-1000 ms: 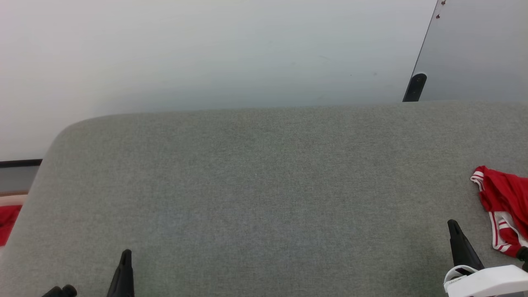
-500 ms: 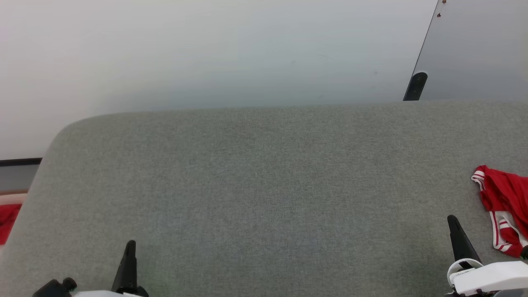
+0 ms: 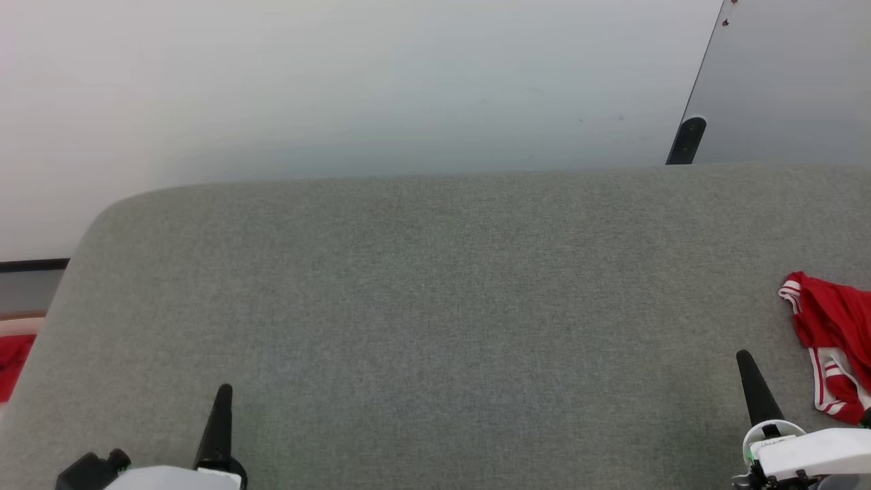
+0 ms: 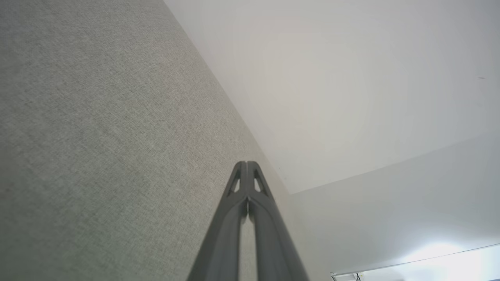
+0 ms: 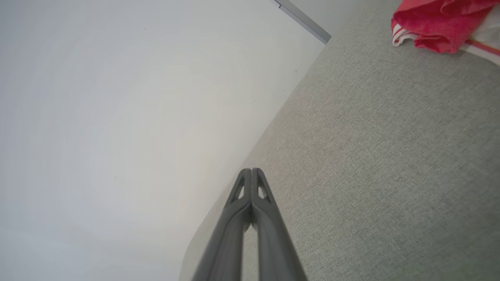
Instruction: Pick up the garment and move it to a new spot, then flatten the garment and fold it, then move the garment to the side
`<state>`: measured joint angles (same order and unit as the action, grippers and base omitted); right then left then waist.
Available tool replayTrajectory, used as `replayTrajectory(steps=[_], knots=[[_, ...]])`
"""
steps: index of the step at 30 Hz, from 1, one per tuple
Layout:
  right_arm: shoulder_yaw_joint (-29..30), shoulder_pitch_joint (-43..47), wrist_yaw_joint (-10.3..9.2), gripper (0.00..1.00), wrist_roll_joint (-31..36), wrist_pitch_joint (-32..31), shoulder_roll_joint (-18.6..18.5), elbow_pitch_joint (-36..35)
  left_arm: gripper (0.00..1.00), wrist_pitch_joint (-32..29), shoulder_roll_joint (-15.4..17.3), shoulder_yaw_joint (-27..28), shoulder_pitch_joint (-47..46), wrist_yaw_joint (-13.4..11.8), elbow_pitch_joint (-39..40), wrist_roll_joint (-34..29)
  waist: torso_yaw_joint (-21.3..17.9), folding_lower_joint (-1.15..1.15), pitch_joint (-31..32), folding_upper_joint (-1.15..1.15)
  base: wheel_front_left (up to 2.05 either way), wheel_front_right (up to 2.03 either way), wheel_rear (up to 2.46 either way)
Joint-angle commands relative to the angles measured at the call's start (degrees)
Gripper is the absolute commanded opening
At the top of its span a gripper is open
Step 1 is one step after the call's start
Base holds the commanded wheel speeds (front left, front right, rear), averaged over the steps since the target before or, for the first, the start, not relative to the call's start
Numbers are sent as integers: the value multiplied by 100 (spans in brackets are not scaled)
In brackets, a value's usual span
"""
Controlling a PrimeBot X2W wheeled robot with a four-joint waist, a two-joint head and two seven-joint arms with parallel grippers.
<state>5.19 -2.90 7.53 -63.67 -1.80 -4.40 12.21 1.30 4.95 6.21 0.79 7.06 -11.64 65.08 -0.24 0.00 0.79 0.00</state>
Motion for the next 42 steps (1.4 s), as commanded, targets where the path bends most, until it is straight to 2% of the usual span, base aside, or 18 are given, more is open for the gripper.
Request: replayTrajectory(steps=[1,42], knots=[[28,-143,-3,0,-169,-29,4,-29,0,-44,3,26,-133,24,30,173,1,0,-3,0,0,0,0],[111,-296,-6,0,-2103,-355,115,124,0,-578,-151,36,-564,54,-165,2006,16,0,-64,0,0,0,0]])
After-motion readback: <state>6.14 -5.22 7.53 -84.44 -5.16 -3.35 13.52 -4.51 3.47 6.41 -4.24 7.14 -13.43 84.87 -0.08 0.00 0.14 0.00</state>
